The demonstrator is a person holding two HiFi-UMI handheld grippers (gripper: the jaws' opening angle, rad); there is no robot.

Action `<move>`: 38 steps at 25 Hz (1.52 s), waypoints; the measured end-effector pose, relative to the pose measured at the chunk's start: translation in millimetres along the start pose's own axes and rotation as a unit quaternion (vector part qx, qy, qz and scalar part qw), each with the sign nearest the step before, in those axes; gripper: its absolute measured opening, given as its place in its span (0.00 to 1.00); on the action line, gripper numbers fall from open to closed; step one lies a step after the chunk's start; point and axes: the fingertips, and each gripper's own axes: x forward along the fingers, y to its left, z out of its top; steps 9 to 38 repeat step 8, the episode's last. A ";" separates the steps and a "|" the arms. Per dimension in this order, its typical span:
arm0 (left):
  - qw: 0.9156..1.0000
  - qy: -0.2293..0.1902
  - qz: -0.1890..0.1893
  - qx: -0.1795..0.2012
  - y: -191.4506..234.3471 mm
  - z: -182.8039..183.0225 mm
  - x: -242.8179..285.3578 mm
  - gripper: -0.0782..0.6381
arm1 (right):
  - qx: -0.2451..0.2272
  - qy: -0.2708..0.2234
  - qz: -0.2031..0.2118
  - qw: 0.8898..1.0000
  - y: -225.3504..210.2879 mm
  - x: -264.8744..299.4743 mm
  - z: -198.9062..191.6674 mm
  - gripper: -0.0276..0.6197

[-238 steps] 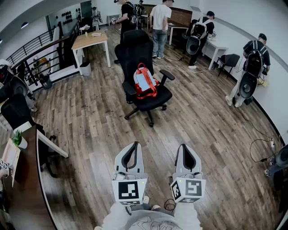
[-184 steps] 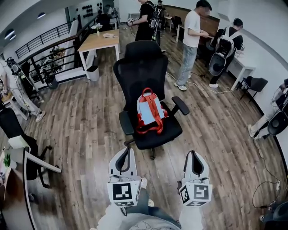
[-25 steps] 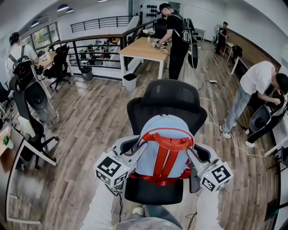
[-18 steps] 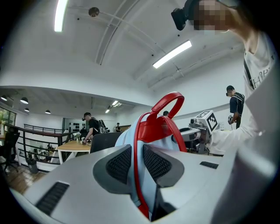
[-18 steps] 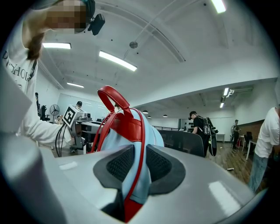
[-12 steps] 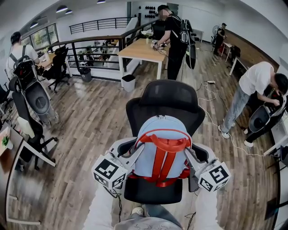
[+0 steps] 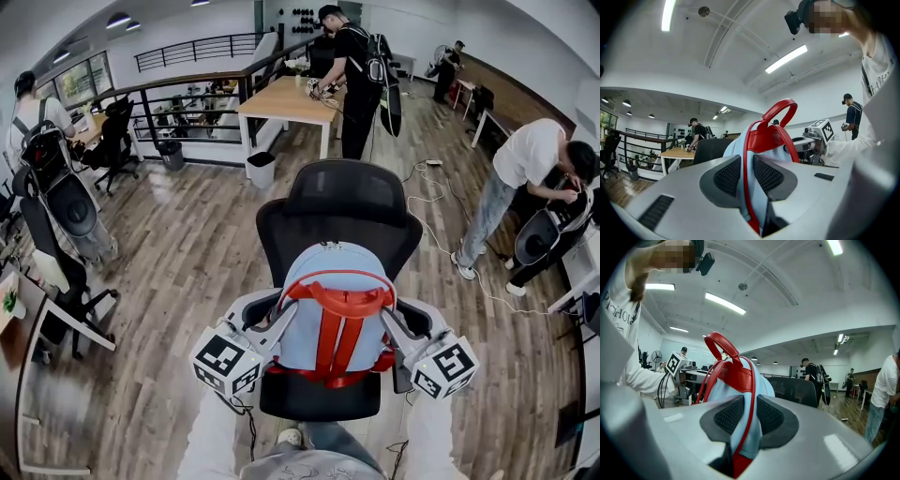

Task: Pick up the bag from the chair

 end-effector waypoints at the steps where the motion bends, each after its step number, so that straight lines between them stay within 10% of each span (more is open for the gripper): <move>1: 1.000 0.000 -0.001 -0.001 -0.2 -0.9 -1.0 0.23 | 0.000 0.001 -0.001 1.000 1.2 -0.3 -0.7 0.20; 38: 1.000 0.003 -0.003 -0.004 -5.3 -2.1 2.1 0.23 | 0.004 0.004 -0.005 1.000 -2.0 -4.8 -3.2 0.20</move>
